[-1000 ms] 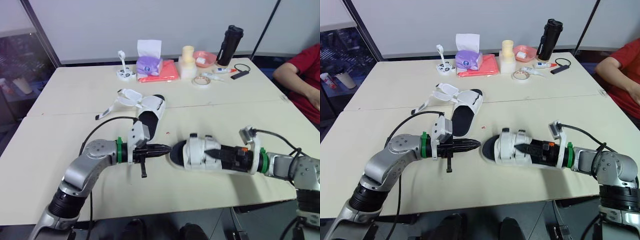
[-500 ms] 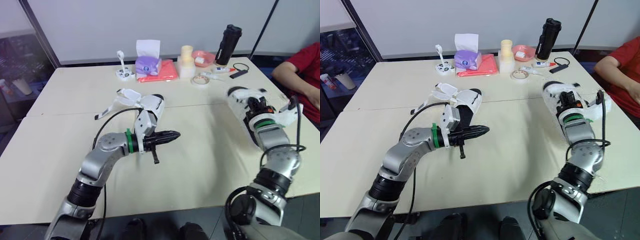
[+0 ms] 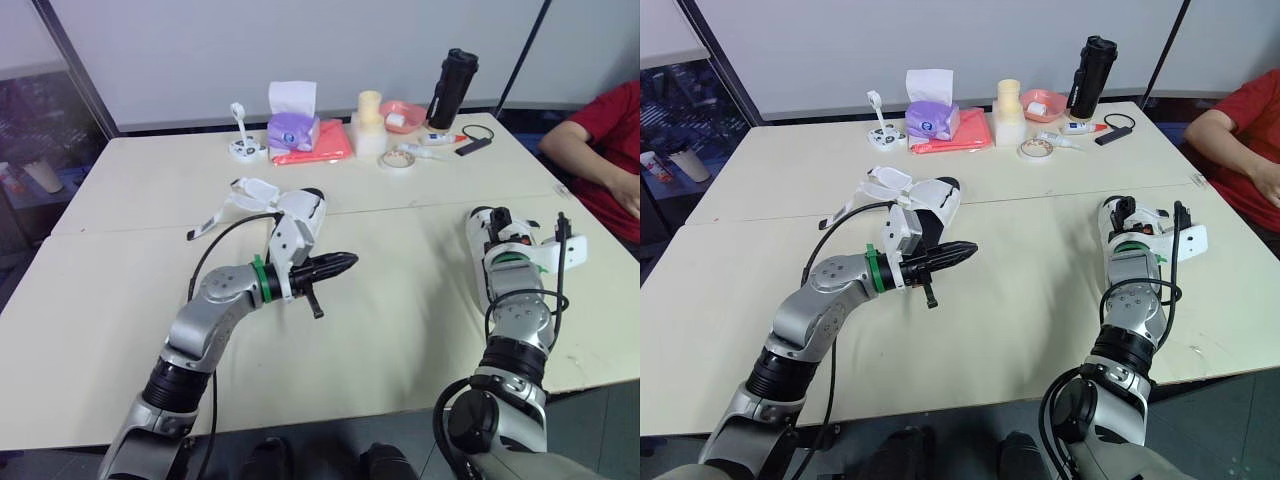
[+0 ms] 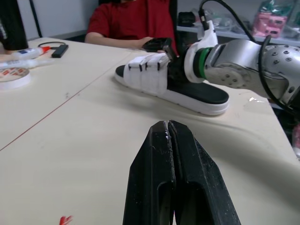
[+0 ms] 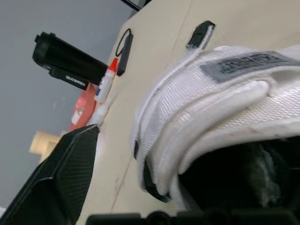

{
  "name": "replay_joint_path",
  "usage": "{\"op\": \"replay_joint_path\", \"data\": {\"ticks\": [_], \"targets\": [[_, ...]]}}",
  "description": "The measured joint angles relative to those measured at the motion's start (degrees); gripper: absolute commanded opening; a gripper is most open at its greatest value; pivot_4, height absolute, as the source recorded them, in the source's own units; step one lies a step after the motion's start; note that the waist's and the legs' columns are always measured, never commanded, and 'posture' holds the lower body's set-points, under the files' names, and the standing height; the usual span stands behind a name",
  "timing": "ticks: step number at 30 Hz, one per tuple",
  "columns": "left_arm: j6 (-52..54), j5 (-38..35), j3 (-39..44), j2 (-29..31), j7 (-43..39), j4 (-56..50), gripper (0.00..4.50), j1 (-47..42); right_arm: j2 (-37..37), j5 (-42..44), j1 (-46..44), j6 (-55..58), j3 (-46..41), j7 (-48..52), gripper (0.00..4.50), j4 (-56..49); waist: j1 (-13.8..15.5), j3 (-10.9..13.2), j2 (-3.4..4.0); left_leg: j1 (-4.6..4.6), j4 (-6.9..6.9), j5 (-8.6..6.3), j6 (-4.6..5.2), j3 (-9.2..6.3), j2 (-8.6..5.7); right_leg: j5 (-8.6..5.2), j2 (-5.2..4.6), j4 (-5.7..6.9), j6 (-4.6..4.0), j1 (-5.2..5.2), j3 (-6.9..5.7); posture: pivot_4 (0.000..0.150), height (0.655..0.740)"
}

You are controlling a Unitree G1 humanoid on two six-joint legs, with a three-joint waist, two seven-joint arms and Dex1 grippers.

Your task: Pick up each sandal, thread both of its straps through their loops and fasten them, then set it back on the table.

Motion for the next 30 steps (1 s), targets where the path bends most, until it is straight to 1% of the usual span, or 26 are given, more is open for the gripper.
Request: {"op": "replay_joint_path", "data": {"ticks": [3, 6, 8, 11, 13, 14, 15, 17, 21, 23, 27, 30], "targets": [[0.0, 1.0, 0.4, 0.6, 1.6, -0.1, 0.0, -0.2, -0.6, 1.7, 8.1, 5.9, 2.8, -0.3, 4.43, -10.1, 0.2, 0.0, 0.02, -0.04, 0.0, 0.0, 0.0, -0.02, 0.0, 0.0, 0.0, 0.0, 0.0, -0.03, 0.0, 0.15, 0.74], [0.0, 2.2, 1.2, 2.1, 2.9, 0.0, 0.0, -1.3, -3.1, 7.6, 19.3, 13.4, 4.6, 2.5, 4.43, -21.3, 0.3, 0.0, 0.01, -0.05, 0.01, 0.0, 0.0, -0.05, 0.0, -0.01, 0.01, 0.0, 0.0, 0.0, -0.01, 0.15, 0.74], [-0.1, 4.4, 1.7, 4.3, 4.2, 0.1, 0.0, -3.2, -4.8, 16.0, 27.8, 17.8, 3.6, 6.0, 4.43, -28.6, 0.2, 0.0, 0.01, -0.04, 0.03, 0.0, 0.01, -0.04, 0.0, -0.01, 0.02, -0.02, 0.0, 0.03, 0.0, 0.15, 0.74], [-2.2, 10.4, 1.2, 7.6, 6.3, 2.2, 0.0, -5.4, -7.5, 32.7, 35.7, 21.4, 0.9, 10.4, 4.43, -35.4, -0.4, 0.0, 0.02, 0.12, 0.04, 0.01, 0.03, -0.01, 0.01, 0.0, 0.04, -0.02, 0.0, 0.17, 0.05, 0.15, 0.74], [-5.7, 15.7, -0.7, 9.9, 7.6, 5.4, 0.54, -5.9, -10.2, 43.0, 39.4, 22.5, 0.3, 13.3, 4.5, -38.7, -0.6, 0.0, 0.02, 0.3, 0.02, 0.0, 0.04, -0.03, 0.02, -0.01, 0.07, -0.04, -0.02, 0.35, 0.04, 0.15, 0.74], [-7.7, 18.2, -1.2, 10.8, 8.4, 7.7, 0.9, -6.1, -11.8, 46.9, 41.0, 23.3, 0.7, 15.1, 4.5, -40.6, -0.6, 0.0, 0.02, 0.38, 0.0, 0.0, 0.04, -0.04, 0.03, -0.03, 0.08, -0.05, -0.03, 0.42, 0.04, 0.15, 0.74], [-9.1, 20.0, -1.3, 11.4, 8.9, 9.7, 1.37, -6.2, -12.9, 49.4, 42.1, 23.8, 1.6, 16.6, 4.5, -42.1, -0.6, 0.0, -0.01, 0.38, 0.01, 0.0, 0.04, -0.05, 0.03, -0.03, 0.08, -0.06, -0.03, 0.43, 0.03, 0.15, 0.74], [-11.1, 22.3, -1.8, 11.7, 9.0, 12.9, 2.38, -6.3, -14.6, 51.7, 43.0, 24.4, 4.9, 19.2, 4.5, -44.6, -0.6, 0.0, -0.02, 0.37, 0.03, 0.0, 0.04, -0.07, 0.03, -0.03, 0.07, -0.08, -0.03, 0.46, 0.02, 0.15, 0.74], [-15.9, 28.1, -4.0, 12.5, 10.6, 16.9, 4.46, -7.0, -18.2, 50.4, 42.0, 25.5, 13.4, 23.3, 4.5, -47.8, 0.0, 0.0, -0.08, 0.29, 0.05, 0.0, 0.04, -0.11, 0.02, -0.03, 0.06, -0.11, -0.03, 0.42, -0.01, 0.15, 0.74], [-18.9, 31.5, -4.3, 13.1, 13.4, 18.6, 4.49, -8.0, -19.7, 48.1, 40.6, 25.4, 16.4, 24.5, 4.5, -48.2, 0.3, 0.1, -0.16, 0.22, 0.13, 0.0, 0.04, -0.19, 0.01, -0.03, 0.06, -0.11, -0.03, 0.42, -0.09, 0.15, 0.74], [-27.8, 41.2, -6.4, 14.5, 20.6, 24.1, 4.49, -12.5, -21.9, 42.4, 34.2, 24.4, 21.4, 26.5, 4.5, -47.3, 0.4, 0.1, -0.24, 0.09, 0.3, 0.0, 0.04, -0.23, -0.02, -0.02, 0.05, -0.09, -0.01, 0.41, -0.15, 0.15, 0.74], [-33.6, 46.7, -9.8, 13.6, 24.0, 30.2, 4.49, -15.5, -22.0, 38.0, 29.3, 23.4, 24.3, 27.8, 4.5, -44.1, 0.4, 0.1, -0.26, 0.09, 0.32, 0.0, 0.04, -0.24, -0.03, -0.02, 0.04, -0.09, -0.01, 0.42, -0.18, 0.15, 0.74]]}}
